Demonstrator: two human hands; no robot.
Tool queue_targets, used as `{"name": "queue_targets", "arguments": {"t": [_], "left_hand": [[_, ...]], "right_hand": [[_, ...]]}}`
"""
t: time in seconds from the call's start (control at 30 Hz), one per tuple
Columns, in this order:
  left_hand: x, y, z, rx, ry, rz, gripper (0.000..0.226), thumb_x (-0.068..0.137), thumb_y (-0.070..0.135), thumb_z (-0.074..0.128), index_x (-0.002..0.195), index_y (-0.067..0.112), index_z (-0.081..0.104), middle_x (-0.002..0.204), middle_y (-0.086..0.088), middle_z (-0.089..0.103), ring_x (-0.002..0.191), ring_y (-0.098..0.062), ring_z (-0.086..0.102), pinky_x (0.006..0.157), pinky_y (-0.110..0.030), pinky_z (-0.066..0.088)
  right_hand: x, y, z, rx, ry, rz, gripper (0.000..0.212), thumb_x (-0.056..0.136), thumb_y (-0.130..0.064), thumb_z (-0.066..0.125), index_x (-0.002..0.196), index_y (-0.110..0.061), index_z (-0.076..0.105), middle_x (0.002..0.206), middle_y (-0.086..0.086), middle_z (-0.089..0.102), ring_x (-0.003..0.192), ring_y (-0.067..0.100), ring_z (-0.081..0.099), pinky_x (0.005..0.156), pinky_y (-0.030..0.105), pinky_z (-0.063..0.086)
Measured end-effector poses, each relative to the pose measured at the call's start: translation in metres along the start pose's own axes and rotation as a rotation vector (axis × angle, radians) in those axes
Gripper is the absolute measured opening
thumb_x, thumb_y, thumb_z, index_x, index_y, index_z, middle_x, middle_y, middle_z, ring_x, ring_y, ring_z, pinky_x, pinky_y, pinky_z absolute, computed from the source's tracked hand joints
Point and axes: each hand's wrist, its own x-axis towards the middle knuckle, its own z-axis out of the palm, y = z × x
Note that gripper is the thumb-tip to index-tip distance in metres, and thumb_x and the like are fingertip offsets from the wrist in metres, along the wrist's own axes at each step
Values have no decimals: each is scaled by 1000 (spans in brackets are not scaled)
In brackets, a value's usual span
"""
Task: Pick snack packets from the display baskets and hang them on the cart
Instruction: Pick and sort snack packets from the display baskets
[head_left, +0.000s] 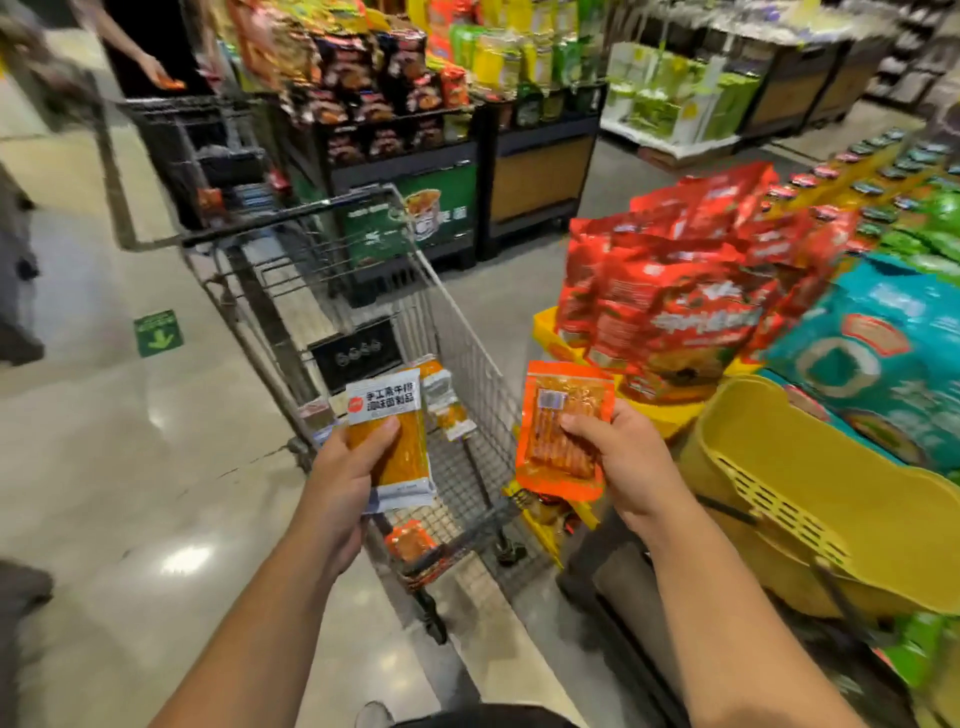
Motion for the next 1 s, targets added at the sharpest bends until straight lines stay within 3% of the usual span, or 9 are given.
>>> {"name": "queue_targets", "arguments": {"t": [0.17,0.27,0.37,0.5,0.63,0.77,0.87,1.0], "left_hand": [[33,23,-76,35,50,-18,36,93,24,69,127,19,59,113,-5,76,98,-26,75,72,-36,60],[48,25,-106,55,70,-34,31,93,22,70,122,20,62,109,-4,77,94,-24,76,70,-34,60],[70,20,-133,54,91,-63,26,94,19,69,120,20,65,108,-3,78,95,-23,75,78,-36,59],[99,1,-145,50,115,-94,24,96,20,66,119,21,64,103,3,78,88,-15,76,70,-29,58],[131,-20,-147,80,174,-131,15,98,21,65,114,20,65,98,-1,79,85,-18,76,66,-29,58],[167,-40,-148,164,245,-156,28,97,26,67,123,18,61,113,-4,75,95,-18,74,69,-24,56],[185,-58,-147,264,369,-229,36,95,33,70,127,23,56,117,2,69,101,-15,68,73,-26,52],[201,-77,-137,292,503,-296,34,94,33,71,123,22,56,112,4,69,99,-14,68,73,-25,52]], "right_hand": [[26,11,81,-146,19,-31,21,89,0,67,100,-19,68,92,4,78,90,28,74,87,50,59],[39,24,116,-297,-4,-64,17,84,-17,73,97,-28,72,95,3,78,94,29,73,91,56,56],[56,36,150,-444,-48,-77,4,90,-25,71,93,-28,72,91,-1,77,89,20,72,90,50,56],[82,49,168,-531,-96,-19,5,94,-26,70,94,-30,73,90,-3,77,88,19,73,90,48,57],[123,66,170,-656,-159,51,6,89,-28,73,83,-30,74,83,0,75,82,20,71,83,43,58],[178,88,177,-849,-333,136,10,94,-25,69,93,-15,69,88,3,71,79,15,65,70,28,50],[220,111,183,-1004,-508,188,8,97,-25,64,97,-17,65,88,-4,69,83,15,65,73,32,53],[264,150,191,-1118,-683,311,16,93,-27,64,107,-21,62,98,0,69,88,19,66,76,37,58]]}}
